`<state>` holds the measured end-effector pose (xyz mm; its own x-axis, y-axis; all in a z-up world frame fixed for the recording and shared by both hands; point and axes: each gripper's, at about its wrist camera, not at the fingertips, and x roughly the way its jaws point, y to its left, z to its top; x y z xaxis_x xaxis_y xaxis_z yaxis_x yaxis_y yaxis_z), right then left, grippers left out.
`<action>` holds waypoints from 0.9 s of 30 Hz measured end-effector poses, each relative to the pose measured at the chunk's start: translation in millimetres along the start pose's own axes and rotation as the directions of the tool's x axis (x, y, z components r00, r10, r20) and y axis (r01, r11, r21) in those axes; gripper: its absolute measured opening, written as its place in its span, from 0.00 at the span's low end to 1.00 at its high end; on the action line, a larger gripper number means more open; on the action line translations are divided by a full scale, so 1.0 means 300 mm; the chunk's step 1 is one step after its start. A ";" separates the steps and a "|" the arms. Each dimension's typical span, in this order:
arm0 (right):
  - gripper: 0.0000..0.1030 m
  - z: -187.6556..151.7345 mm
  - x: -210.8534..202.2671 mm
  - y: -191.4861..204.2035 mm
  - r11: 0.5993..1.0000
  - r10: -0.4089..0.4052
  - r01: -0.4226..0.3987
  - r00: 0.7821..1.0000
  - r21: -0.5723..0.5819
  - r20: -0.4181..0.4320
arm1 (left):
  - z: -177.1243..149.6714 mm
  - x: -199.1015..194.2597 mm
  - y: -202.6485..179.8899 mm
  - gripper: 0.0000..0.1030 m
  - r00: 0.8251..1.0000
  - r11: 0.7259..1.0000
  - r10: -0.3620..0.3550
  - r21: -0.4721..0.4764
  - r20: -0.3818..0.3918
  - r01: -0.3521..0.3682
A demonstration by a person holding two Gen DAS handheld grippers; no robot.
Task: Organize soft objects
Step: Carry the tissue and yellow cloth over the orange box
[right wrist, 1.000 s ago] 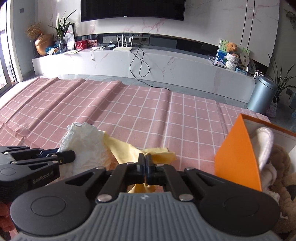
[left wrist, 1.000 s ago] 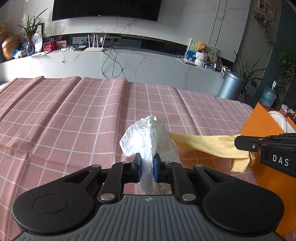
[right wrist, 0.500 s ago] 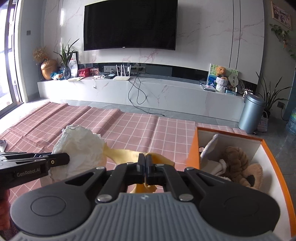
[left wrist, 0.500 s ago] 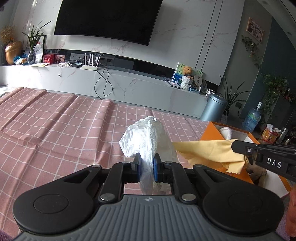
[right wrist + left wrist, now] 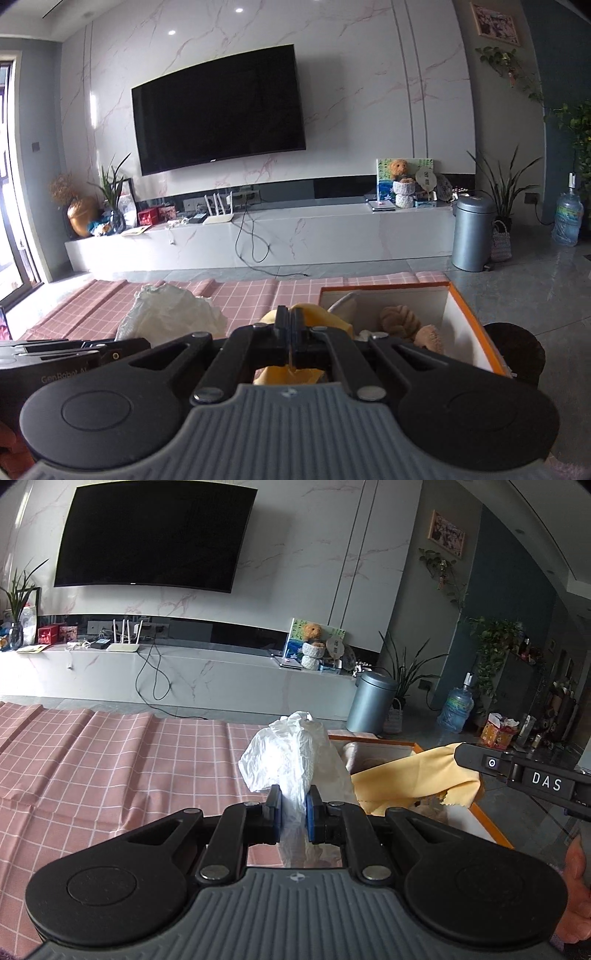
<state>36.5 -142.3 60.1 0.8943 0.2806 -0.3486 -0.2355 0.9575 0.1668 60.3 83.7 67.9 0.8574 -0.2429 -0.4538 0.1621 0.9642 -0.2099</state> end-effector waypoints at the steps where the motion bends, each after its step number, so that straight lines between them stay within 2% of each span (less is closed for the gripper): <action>1: 0.00 0.002 -0.014 -0.020 1.000 -0.007 0.007 1.000 0.017 0.009 | 0.003 0.005 -0.014 0.13 1.000 1.000 -0.013 0.002 -0.002 0.013; 6: 0.00 0.003 -0.071 -0.106 0.996 -0.057 0.054 0.997 0.067 0.045 | 0.009 0.040 -0.092 0.13 0.997 0.997 -0.071 0.019 -0.008 0.071; 15: 0.00 -0.012 -0.065 -0.191 0.987 -0.150 0.147 0.988 0.070 0.042 | 0.002 0.140 -0.220 0.13 0.988 0.985 -0.143 0.086 -0.052 0.147; 27: 0.00 -0.044 0.076 -0.300 0.978 -0.197 0.201 0.978 0.052 -0.064 | -0.020 0.274 -0.280 0.13 0.982 0.978 -0.138 0.137 -0.126 0.155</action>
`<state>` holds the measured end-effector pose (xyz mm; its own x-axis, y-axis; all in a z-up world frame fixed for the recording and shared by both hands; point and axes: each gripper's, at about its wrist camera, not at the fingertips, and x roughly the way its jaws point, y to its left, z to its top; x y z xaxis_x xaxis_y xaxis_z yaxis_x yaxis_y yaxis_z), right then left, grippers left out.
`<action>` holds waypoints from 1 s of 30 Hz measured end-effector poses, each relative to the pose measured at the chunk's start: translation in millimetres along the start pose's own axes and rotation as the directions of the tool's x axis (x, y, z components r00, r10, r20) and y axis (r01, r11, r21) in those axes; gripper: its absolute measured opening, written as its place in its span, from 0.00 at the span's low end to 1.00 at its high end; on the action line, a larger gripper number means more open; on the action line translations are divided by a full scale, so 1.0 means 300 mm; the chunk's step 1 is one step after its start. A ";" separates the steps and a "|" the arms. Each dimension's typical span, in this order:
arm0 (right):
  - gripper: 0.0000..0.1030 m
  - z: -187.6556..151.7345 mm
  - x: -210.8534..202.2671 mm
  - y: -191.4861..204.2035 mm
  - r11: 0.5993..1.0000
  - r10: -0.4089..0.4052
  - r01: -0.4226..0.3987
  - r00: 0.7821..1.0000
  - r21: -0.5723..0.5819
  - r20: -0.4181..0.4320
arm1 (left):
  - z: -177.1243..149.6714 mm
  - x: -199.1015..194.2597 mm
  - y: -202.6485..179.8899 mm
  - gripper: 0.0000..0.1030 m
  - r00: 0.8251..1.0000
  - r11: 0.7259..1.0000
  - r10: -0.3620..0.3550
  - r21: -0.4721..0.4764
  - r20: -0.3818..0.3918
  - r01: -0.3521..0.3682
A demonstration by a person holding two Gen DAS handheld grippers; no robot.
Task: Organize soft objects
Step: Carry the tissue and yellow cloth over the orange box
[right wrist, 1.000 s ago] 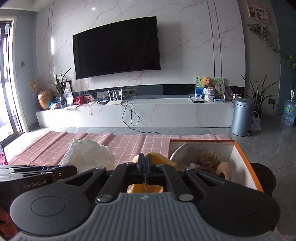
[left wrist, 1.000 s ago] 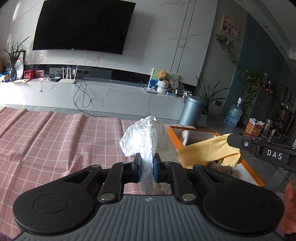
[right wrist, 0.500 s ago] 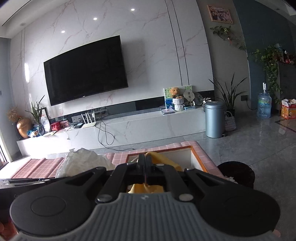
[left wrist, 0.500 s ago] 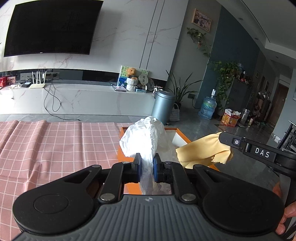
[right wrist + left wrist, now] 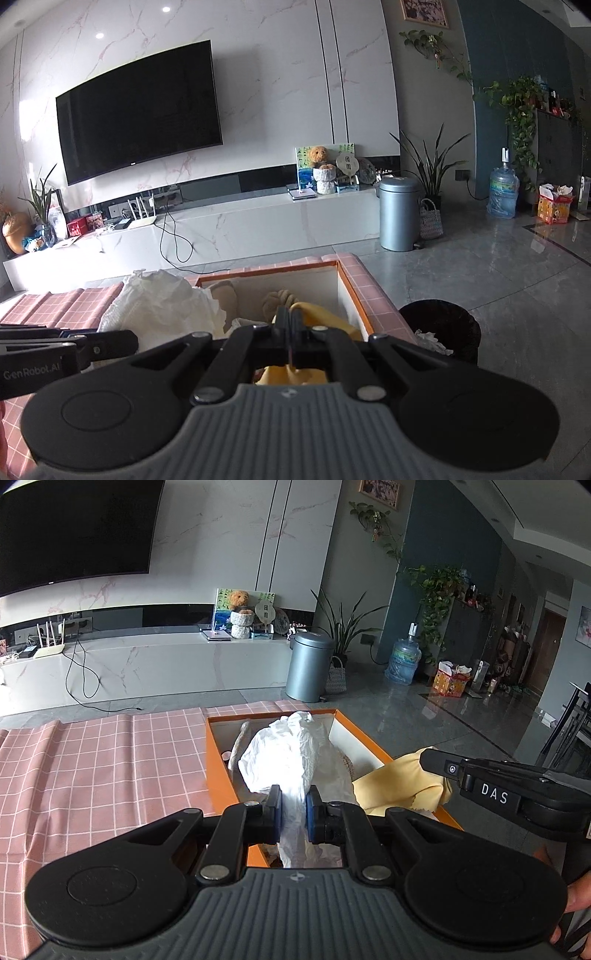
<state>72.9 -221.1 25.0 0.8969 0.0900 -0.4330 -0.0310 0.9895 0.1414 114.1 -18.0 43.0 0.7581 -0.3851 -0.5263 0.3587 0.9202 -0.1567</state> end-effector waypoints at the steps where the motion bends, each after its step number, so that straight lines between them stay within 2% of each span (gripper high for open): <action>1: 0.00 0.001 0.016 -0.005 1.000 -0.001 0.001 1.000 -0.005 -0.011 | 0.000 0.013 -0.003 0.13 1.000 1.000 0.000 0.008 -0.010 0.000; 5: 0.00 0.019 0.094 -0.061 0.998 0.047 -0.043 0.996 0.052 -0.075 | -0.002 0.067 -0.007 0.13 0.998 0.999 0.004 0.032 -0.056 -0.002; 8: 0.00 0.017 0.163 -0.107 0.987 0.120 -0.101 0.982 0.128 -0.146 | -0.004 0.112 -0.015 0.13 0.996 0.999 0.009 0.042 -0.088 -0.005; 10: 0.00 0.004 0.201 -0.104 0.985 0.131 -0.107 0.973 0.132 -0.188 | -0.009 0.135 -0.021 0.13 0.994 0.999 0.007 0.055 -0.108 -0.001; 15: 0.00 -0.035 0.267 -0.092 0.990 0.113 -0.086 0.959 0.114 -0.259 | -0.020 0.191 -0.033 0.13 0.989 0.995 0.017 0.099 -0.146 -0.002; 20: 0.00 -0.052 0.324 -0.082 0.998 0.055 -0.038 0.939 0.056 -0.340 | -0.025 0.230 -0.044 0.13 0.983 0.989 0.039 0.148 -0.181 -0.012; 30: 0.00 -0.084 0.345 -0.044 0.999 -0.001 -0.016 0.907 -0.037 -0.421 | -0.039 0.260 -0.076 0.13 0.956 0.969 0.047 0.247 -0.289 0.027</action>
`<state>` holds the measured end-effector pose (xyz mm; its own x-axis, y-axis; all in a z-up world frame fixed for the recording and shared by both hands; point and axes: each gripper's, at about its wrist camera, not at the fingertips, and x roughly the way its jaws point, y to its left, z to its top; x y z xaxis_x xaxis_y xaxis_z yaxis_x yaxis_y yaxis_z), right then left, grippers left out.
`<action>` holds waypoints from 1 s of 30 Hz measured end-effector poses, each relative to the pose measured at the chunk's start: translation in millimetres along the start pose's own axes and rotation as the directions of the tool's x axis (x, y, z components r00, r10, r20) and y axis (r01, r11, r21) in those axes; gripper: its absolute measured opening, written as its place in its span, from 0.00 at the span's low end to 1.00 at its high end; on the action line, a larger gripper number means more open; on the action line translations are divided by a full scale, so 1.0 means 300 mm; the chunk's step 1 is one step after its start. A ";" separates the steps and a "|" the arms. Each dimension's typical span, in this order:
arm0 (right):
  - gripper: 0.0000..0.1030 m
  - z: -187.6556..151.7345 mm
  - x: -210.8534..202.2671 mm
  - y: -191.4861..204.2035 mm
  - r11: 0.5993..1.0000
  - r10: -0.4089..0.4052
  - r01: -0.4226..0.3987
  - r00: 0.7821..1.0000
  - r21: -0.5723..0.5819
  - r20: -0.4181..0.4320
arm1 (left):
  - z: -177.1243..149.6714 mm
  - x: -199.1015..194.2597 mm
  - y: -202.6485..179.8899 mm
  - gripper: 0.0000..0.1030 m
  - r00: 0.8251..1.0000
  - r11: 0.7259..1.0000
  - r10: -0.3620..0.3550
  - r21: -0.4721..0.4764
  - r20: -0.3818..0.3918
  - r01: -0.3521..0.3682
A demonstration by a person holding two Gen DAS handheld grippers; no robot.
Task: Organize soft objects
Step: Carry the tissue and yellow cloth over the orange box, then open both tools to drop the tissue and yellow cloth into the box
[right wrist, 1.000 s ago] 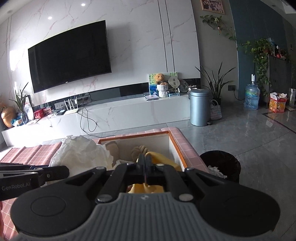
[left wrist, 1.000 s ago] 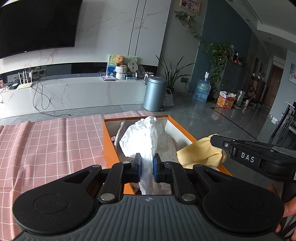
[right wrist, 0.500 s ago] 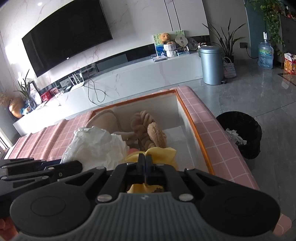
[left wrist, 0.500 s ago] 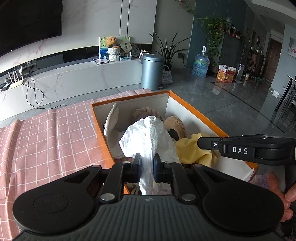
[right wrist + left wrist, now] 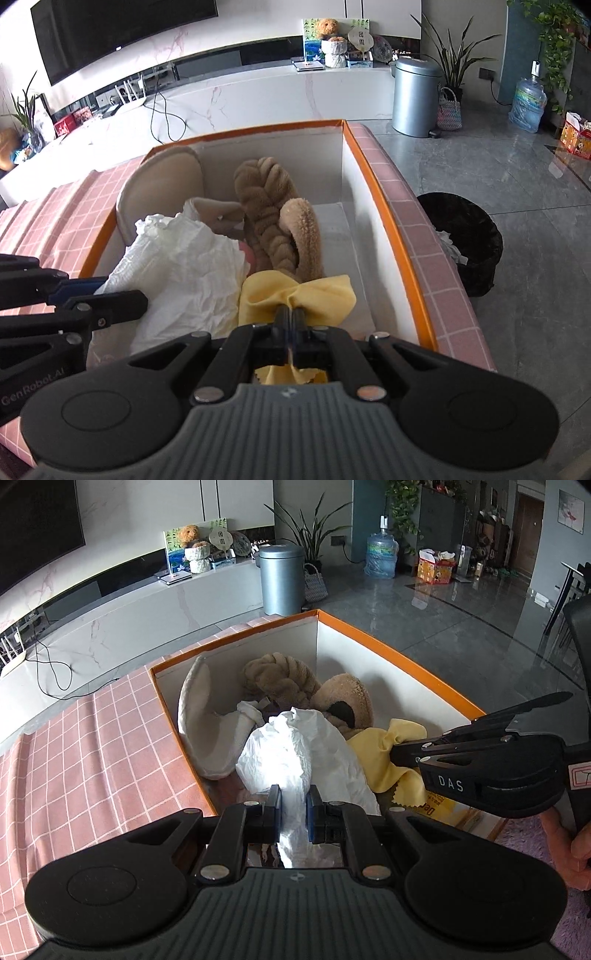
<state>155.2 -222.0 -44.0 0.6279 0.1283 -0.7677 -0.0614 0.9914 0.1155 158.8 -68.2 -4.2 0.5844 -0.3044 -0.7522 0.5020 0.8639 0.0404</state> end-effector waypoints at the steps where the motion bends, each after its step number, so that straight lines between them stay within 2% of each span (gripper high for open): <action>1: 0.00 0.000 -0.001 0.002 1.000 0.000 0.000 1.000 -0.006 -0.010 | -0.003 0.001 0.000 0.13 1.000 1.000 -0.001 0.002 -0.005 0.001; 10: 0.04 -0.035 0.003 0.009 1.000 0.020 -0.020 0.992 0.001 -0.126 | -0.011 0.008 -0.001 0.15 0.998 1.000 -0.019 0.023 -0.067 0.020; 15: 0.10 -0.046 -0.020 0.007 1.000 0.024 -0.023 0.993 0.011 -0.116 | -0.021 0.016 -0.020 0.16 0.995 0.998 -0.023 0.058 -0.097 0.029; 17: 0.27 -0.048 -0.043 0.007 1.000 0.027 -0.026 0.995 0.011 -0.096 | -0.021 0.022 -0.034 0.16 0.994 0.996 -0.013 0.087 -0.110 0.023; 22: 0.42 -0.047 -0.103 0.021 1.000 0.024 -0.025 0.999 -0.015 -0.029 | -0.023 0.025 -0.049 0.20 0.991 0.994 -0.016 0.102 -0.131 0.030; 25: 0.47 -0.049 -0.126 0.029 1.000 0.014 -0.015 1.000 -0.028 -0.005 | -0.025 0.004 -0.045 0.34 0.994 0.996 0.014 0.087 -0.108 -0.005; 26: 0.49 -0.049 -0.136 0.030 0.999 0.014 -0.014 1.000 -0.031 0.000 | -0.022 -0.007 -0.045 0.46 0.995 0.996 0.019 0.086 -0.101 -0.010; 27: 0.50 -0.049 -0.143 0.031 0.999 0.013 -0.013 1.000 -0.032 0.004 | -0.022 -0.019 -0.046 0.51 0.996 0.996 0.020 0.086 -0.091 -0.012; 30: 0.55 -0.052 -0.182 0.034 0.999 -0.001 0.002 0.999 -0.036 0.033 | -0.015 -0.063 -0.044 0.59 0.998 0.996 0.046 0.073 -0.052 -0.042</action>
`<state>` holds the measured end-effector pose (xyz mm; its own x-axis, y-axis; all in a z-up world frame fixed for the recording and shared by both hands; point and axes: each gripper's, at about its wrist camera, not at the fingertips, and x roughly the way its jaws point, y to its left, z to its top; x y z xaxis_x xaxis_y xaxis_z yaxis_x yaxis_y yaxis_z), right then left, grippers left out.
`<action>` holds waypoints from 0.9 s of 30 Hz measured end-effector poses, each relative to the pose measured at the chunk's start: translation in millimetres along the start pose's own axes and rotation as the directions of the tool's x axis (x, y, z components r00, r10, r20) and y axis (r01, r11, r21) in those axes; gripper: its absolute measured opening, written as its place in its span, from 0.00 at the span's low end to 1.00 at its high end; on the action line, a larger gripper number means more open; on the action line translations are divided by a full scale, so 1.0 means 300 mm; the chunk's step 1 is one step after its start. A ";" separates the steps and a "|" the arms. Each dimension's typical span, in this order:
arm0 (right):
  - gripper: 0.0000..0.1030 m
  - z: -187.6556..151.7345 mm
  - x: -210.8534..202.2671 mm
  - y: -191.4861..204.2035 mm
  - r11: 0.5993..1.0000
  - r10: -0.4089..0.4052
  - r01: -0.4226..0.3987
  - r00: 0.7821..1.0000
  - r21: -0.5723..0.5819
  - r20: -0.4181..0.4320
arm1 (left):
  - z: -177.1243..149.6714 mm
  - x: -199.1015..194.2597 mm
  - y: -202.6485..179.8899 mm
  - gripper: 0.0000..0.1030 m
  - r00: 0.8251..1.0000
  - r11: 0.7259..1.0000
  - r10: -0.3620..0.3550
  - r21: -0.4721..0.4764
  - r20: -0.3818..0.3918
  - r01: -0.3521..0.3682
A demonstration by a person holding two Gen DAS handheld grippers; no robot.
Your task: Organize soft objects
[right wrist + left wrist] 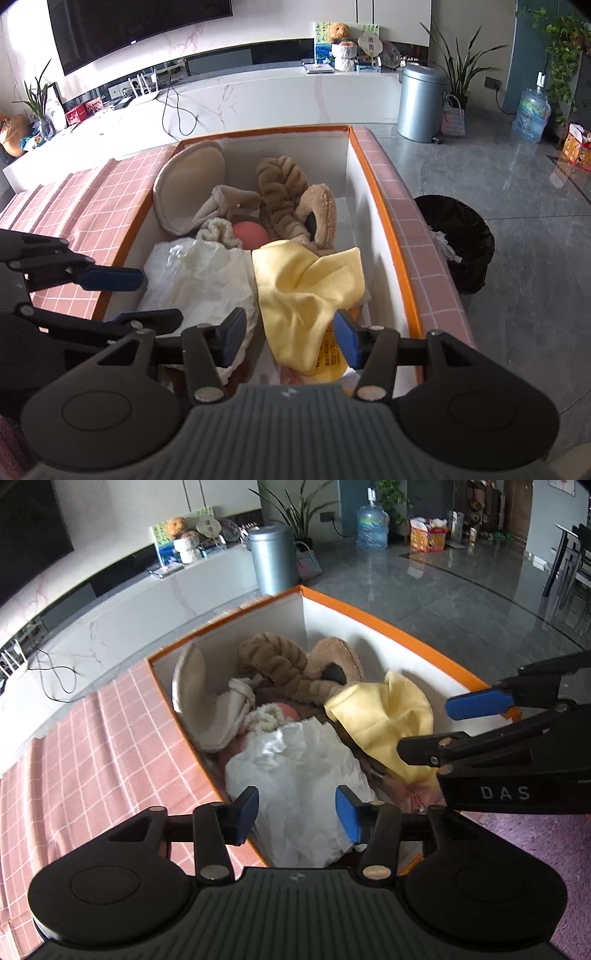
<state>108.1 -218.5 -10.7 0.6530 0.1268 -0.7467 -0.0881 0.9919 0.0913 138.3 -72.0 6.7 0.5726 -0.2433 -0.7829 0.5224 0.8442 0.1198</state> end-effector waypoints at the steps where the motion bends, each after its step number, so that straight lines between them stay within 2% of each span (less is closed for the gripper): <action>1: 0.58 0.001 -0.016 -0.002 1.000 -0.006 0.006 1.000 -0.001 0.013 | 0.000 -0.016 0.005 0.60 1.000 1.000 0.000 -0.011 0.015 0.000; 5: 0.70 0.002 -0.085 -0.008 1.000 -0.022 0.022 0.996 0.001 0.082 | 0.002 -0.101 0.037 0.66 0.995 0.996 -0.021 -0.082 0.099 0.029; 7: 0.70 0.003 -0.123 -0.003 1.000 -0.028 0.029 0.993 -0.003 0.118 | 0.000 -0.151 0.050 0.68 0.987 0.993 -0.021 -0.115 0.157 0.040; 12: 0.81 -0.010 -0.225 0.025 0.999 -0.028 0.034 0.975 -0.025 0.220 | -0.027 -0.264 0.059 0.70 0.955 0.987 0.011 -0.156 0.298 0.037; 16: 0.86 -0.039 -0.311 0.054 0.998 -0.036 0.050 0.947 -0.033 0.320 | -0.069 -0.339 0.057 0.70 0.921 0.979 0.062 -0.201 0.384 0.018; 20: 0.89 -0.087 -0.380 0.080 0.998 -0.037 0.056 0.911 -0.034 0.411 | -0.132 -0.397 0.067 0.70 0.886 0.968 0.040 -0.239 0.462 0.081; 24: 0.92 -0.151 -0.420 0.111 0.995 -0.071 0.097 0.871 -0.028 0.487 | -0.184 -0.429 0.057 0.73 0.852 0.961 0.137 -0.278 0.505 0.010; 27: 0.95 -0.211 -0.427 0.134 0.992 -0.105 0.127 0.851 -0.009 0.515 | -0.219 -0.434 0.052 0.86 0.846 0.948 0.210 -0.312 0.489 -0.055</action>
<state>-26.8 -195.1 46.9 0.9522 0.0072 -0.3055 -0.0109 0.9999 -0.0104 30.3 4.4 70.4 0.9037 -0.2622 -0.3386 0.2666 0.9632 -0.0342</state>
